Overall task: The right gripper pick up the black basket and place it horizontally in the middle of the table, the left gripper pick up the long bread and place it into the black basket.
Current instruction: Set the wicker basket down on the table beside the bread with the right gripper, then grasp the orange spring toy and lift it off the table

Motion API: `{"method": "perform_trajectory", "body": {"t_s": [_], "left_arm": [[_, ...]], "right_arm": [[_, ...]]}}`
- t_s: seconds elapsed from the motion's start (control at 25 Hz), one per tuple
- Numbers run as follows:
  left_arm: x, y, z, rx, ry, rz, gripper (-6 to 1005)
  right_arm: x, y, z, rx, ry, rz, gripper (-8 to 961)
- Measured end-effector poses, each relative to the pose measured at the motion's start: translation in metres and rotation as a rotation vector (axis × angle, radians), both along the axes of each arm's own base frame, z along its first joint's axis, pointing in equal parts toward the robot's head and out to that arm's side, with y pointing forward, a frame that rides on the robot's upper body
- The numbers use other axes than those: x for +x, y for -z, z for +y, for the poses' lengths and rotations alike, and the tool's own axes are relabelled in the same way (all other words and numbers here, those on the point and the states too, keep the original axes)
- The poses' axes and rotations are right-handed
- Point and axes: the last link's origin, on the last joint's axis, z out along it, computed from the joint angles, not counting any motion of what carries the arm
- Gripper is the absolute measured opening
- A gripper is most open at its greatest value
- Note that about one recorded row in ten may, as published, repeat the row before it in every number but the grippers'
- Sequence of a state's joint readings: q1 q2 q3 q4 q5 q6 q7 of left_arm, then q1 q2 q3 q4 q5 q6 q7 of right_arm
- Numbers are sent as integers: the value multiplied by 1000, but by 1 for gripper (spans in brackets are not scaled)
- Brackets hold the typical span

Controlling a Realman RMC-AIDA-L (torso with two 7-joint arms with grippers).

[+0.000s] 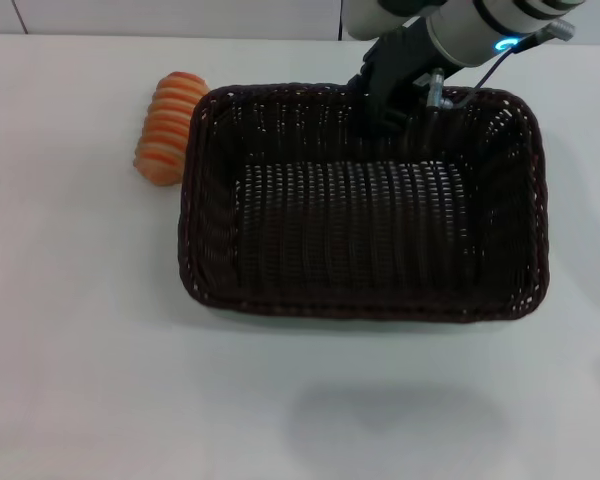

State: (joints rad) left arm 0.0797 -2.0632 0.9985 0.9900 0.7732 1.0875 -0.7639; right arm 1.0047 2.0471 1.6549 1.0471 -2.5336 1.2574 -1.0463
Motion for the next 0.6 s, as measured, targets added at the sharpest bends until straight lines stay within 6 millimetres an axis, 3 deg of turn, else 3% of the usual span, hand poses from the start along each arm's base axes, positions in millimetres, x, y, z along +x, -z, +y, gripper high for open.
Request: {"method": "perform_trajectory", "body": {"t_s": [0.16, 0.4, 0.6], "left_arm": [[1, 1, 0, -5, 2, -1, 738], [1, 2, 0, -5, 3, 1, 736], [1, 2, -1, -7, 2, 1, 735]], "right_arm": [[-2, 7, -1, 20, -6, -12, 505], [-8, 10, -3, 35, -37, -1, 523], [-29, -4, -10, 96, -107, 80, 539]]}}
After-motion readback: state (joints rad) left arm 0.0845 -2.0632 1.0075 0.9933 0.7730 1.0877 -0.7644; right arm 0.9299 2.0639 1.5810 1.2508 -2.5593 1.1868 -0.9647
